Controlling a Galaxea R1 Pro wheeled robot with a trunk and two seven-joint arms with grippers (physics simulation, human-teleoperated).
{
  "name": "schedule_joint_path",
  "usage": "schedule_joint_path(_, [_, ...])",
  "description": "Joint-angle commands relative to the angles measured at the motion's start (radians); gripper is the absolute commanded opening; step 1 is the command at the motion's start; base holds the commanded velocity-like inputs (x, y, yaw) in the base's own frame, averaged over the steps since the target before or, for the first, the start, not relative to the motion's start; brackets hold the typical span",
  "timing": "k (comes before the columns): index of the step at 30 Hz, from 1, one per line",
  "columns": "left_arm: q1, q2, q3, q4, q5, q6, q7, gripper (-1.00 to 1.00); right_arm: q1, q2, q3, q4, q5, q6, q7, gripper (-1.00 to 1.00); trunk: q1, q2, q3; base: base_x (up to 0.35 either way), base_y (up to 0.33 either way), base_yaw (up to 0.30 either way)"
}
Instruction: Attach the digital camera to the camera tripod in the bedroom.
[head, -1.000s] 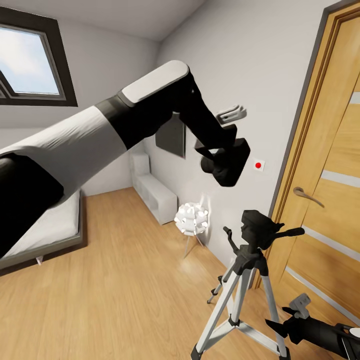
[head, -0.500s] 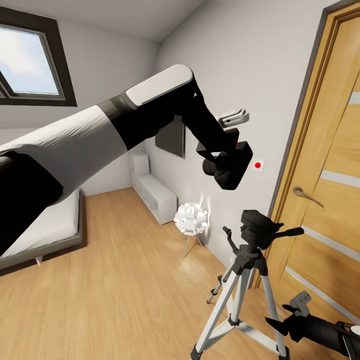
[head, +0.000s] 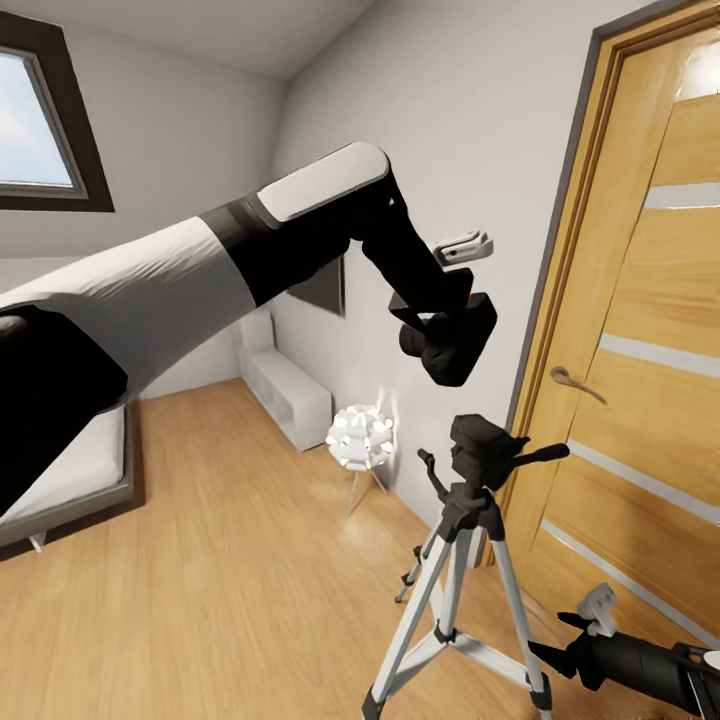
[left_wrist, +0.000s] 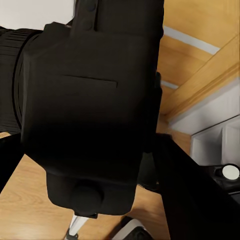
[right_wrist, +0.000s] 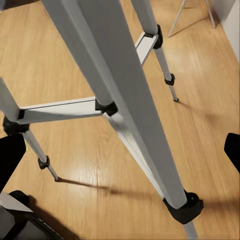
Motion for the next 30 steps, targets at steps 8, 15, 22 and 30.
schedule_joint_path(8, [-0.003, 0.000, -0.009, 0.000, 0.009, 0.000, 0.006, -1.00, -0.004, 0.000, -0.004, 0.013, 0.006, 0.001, 0.016, 1.00, 0.000, -0.001, 0.000, 0.000, 0.000, -0.068])
schedule_joint_path(15, [-0.002, 0.000, -0.012, -0.008, 0.011, 0.000, 0.003, -1.00, -0.010, 0.004, 0.001, 0.029, -0.002, -0.018, -0.081, 1.00, 0.000, -0.001, 0.000, 0.000, 0.000, -0.016])
schedule_joint_path(22, [-0.001, 0.000, -0.013, -0.016, 0.013, 0.000, 0.001, -1.00, -0.021, 0.027, 0.002, 0.030, -0.023, -0.066, -0.107, 1.00, 0.000, -0.001, 0.000, 0.000, 0.000, -0.004])
schedule_joint_path(30, [0.002, 0.000, -0.018, -0.023, 0.013, 0.000, 0.000, -1.00, -0.024, 0.038, 0.004, 0.018, -0.031, -0.088, -0.117, 1.00, 0.000, -0.001, 0.000, 0.000, 0.000, -0.020])
